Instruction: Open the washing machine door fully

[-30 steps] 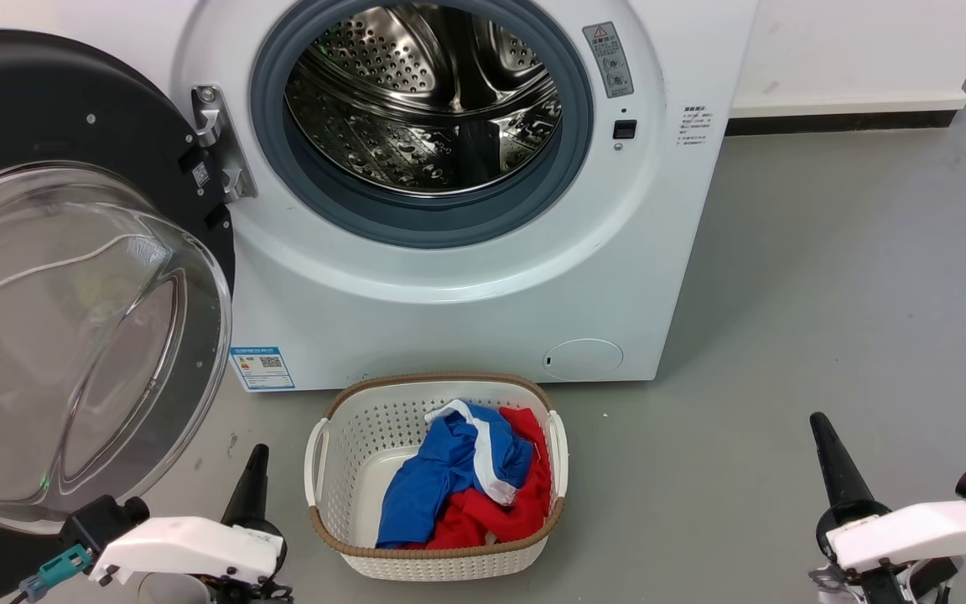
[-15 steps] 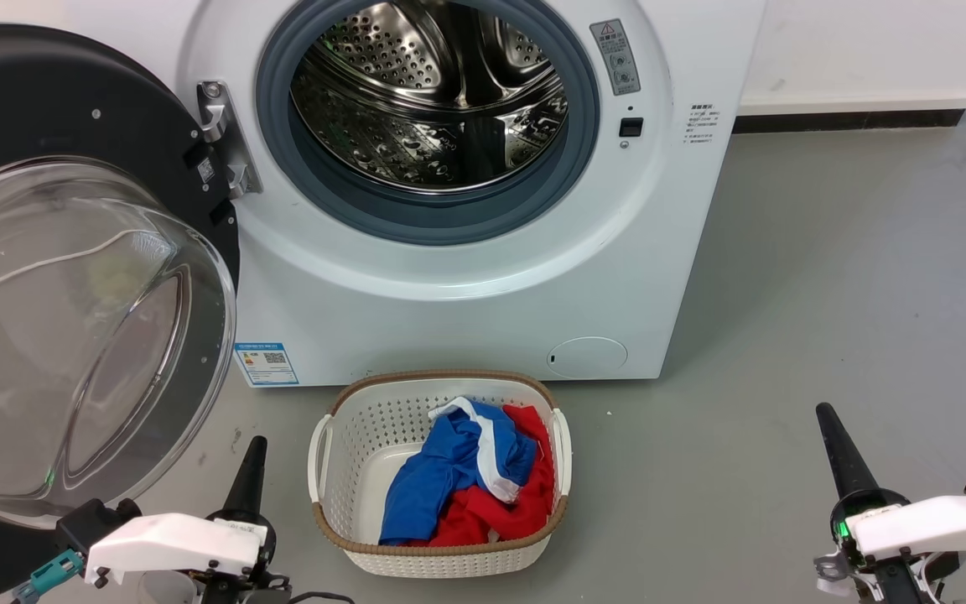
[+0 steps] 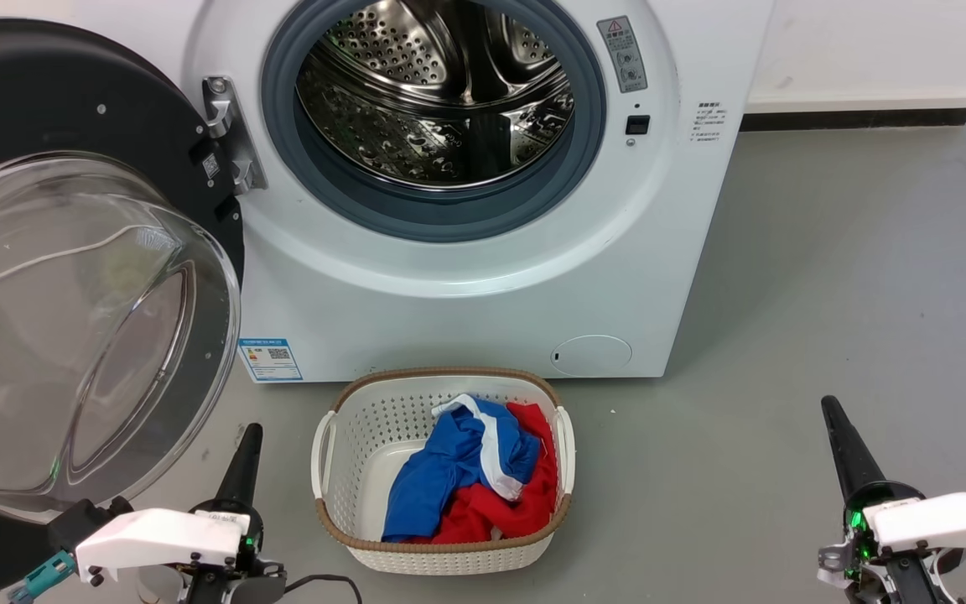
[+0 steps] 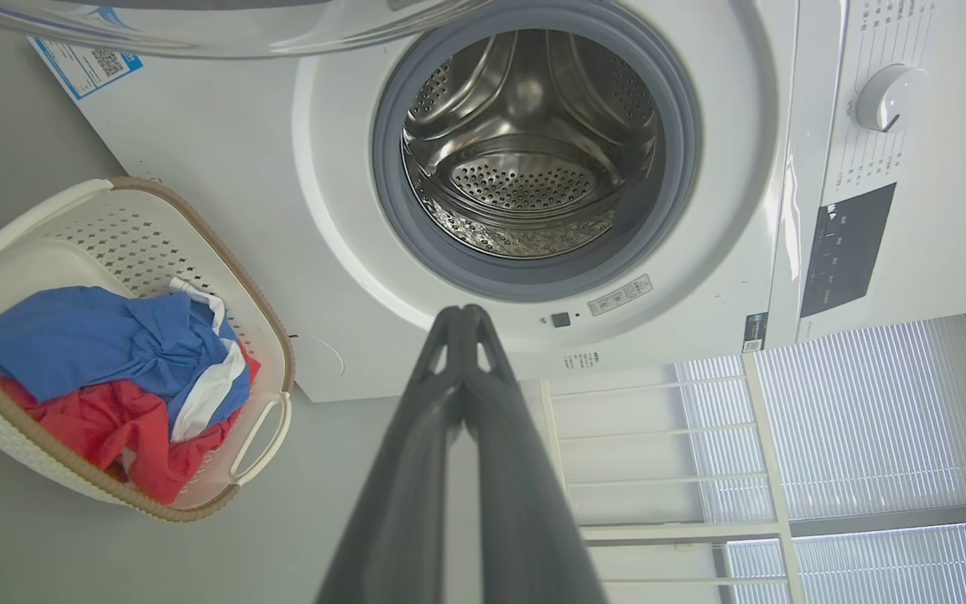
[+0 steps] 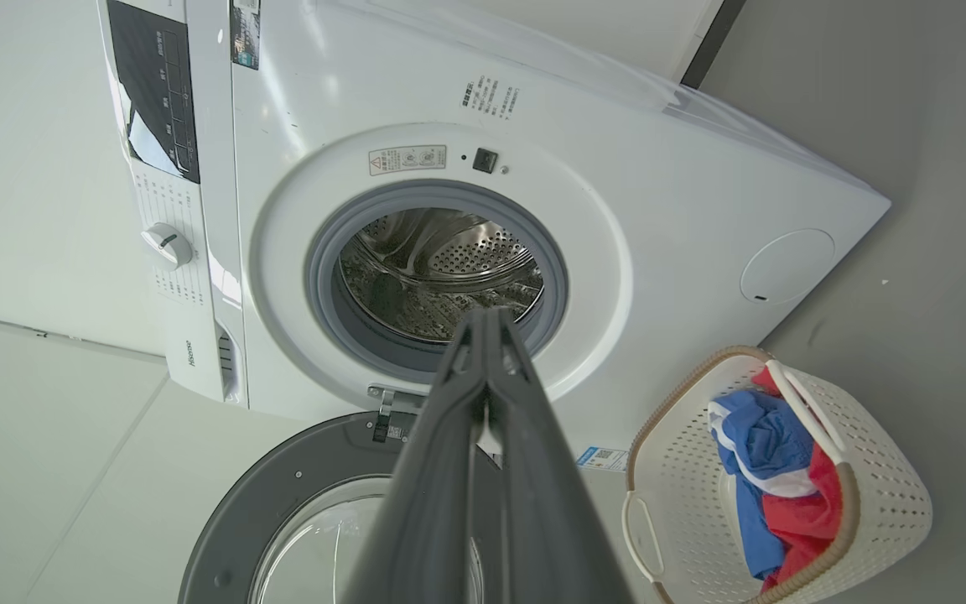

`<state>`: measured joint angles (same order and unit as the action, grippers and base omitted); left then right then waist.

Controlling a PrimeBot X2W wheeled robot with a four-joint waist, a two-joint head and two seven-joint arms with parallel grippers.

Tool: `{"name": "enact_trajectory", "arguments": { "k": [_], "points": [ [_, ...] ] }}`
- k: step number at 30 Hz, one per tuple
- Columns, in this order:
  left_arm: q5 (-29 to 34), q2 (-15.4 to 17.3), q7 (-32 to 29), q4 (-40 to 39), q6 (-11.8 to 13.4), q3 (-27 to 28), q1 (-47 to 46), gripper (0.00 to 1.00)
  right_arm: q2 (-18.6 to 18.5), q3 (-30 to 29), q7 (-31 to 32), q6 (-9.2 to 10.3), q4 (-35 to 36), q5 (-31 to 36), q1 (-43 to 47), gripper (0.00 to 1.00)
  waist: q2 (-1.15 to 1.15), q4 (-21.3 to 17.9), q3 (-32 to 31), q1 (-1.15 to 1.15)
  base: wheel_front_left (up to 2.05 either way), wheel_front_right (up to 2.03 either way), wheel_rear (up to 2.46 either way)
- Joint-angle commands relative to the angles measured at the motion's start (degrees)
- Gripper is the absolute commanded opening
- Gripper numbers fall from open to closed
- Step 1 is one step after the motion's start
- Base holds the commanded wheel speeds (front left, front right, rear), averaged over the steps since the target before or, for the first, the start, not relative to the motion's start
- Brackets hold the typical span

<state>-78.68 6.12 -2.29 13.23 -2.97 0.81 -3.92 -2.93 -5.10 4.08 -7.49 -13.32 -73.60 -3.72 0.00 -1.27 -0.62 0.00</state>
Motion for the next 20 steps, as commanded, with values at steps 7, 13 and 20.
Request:
{"name": "enact_trajectory", "arguments": {
  "k": [7, 13, 20],
  "points": [
    [-4.77, -1.07, -1.45, 0.17, -1.80, 2.13, -1.67, 0.00, 0.06, -0.58, 0.94, 0.00, -0.13, -6.49, -1.82, 0.00, 0.00, 0.36, 0.23, 0.00, 0.00, 0.00, 0.00],
    [-6.86, -1.61, -2.09, 0.32, -2.39, 2.93, -1.89, 0.00, 0.08, -0.80, 1.29, 0.00, -0.28, -9.33, -2.10, 0.00, 0.00, 0.55, 0.34, 0.00, 0.00, 0.00, 0.00],
    [-9.21, -2.17, -2.75, 0.52, -3.26, 3.89, -2.21, 0.00, 0.08, -1.02, 1.66, 0.00, -0.43, -12.48, -2.42, 0.00, 0.00, 0.77, 0.48, 0.00, 0.00, 0.00, 0.00]
  ]
}}
